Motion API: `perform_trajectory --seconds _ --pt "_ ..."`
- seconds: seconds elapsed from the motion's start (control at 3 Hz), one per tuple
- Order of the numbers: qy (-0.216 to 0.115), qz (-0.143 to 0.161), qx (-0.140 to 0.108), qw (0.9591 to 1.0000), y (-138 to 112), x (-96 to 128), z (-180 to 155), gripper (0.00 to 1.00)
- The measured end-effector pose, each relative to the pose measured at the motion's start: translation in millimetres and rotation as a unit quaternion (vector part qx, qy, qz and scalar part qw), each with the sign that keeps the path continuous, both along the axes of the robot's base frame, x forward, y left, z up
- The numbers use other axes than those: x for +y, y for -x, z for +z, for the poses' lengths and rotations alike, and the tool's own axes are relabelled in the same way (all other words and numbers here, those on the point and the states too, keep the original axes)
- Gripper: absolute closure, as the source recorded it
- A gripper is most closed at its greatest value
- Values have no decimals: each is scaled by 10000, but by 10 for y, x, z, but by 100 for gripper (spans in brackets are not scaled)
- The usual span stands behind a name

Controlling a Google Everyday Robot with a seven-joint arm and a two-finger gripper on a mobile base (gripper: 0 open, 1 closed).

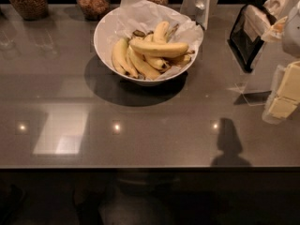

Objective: Pick banana from white bowl

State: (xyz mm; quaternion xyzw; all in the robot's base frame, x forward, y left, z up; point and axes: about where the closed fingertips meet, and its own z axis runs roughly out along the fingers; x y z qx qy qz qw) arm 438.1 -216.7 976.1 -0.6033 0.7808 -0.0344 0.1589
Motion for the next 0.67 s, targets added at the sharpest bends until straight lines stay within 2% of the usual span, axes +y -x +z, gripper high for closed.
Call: perform_trajectory --seconds 0.33,0.67 --pt "-2 1 -1 10000 0 1 0 0" --pt "-211 115 -87 9997 -47 87 28 0"
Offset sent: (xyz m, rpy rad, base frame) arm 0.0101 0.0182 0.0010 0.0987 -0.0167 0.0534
